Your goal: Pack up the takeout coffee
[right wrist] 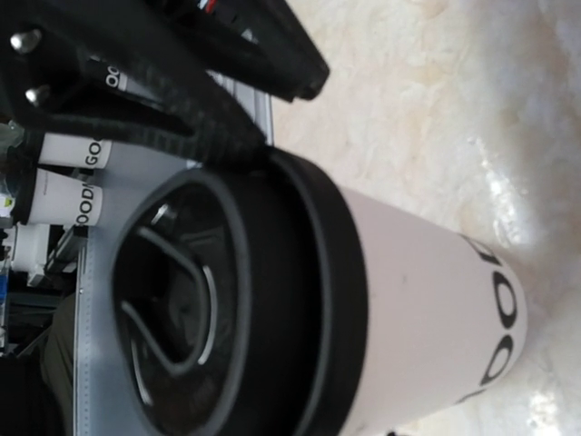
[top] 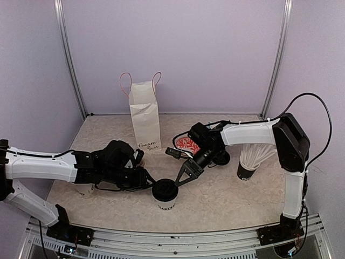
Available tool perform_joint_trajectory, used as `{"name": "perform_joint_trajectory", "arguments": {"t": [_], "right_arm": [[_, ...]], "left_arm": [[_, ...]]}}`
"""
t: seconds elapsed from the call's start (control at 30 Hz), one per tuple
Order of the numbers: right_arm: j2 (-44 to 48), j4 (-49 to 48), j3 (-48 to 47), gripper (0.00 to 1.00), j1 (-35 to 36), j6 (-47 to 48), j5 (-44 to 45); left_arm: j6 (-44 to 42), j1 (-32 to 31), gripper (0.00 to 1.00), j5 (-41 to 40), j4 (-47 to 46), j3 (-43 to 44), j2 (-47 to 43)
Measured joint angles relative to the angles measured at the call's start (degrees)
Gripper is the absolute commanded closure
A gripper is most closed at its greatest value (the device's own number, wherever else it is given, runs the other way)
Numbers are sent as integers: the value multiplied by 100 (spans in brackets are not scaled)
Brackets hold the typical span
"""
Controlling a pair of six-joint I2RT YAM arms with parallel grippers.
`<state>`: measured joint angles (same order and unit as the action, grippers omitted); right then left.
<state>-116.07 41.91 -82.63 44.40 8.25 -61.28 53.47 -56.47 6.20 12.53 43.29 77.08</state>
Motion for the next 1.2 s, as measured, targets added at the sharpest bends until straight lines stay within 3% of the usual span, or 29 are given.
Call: {"name": "perform_joint_trajectory", "arguments": {"t": [0.3,0.63,0.83,1.2], "right_arm": [[76,149,-9,47,22,341,35],[396,157,317,46,59,614,201],[590,116,501,42,66,721,393],[575,17,413,40,562,728,960]], "left_arm": [[-417,-216,47,-535,675,817,282],[-876,-249,33,-938,673,1714,470],[-903,-584,28,-1023,1150,1694,470],[-732,-592,29,-791,1145,684,-258]]}}
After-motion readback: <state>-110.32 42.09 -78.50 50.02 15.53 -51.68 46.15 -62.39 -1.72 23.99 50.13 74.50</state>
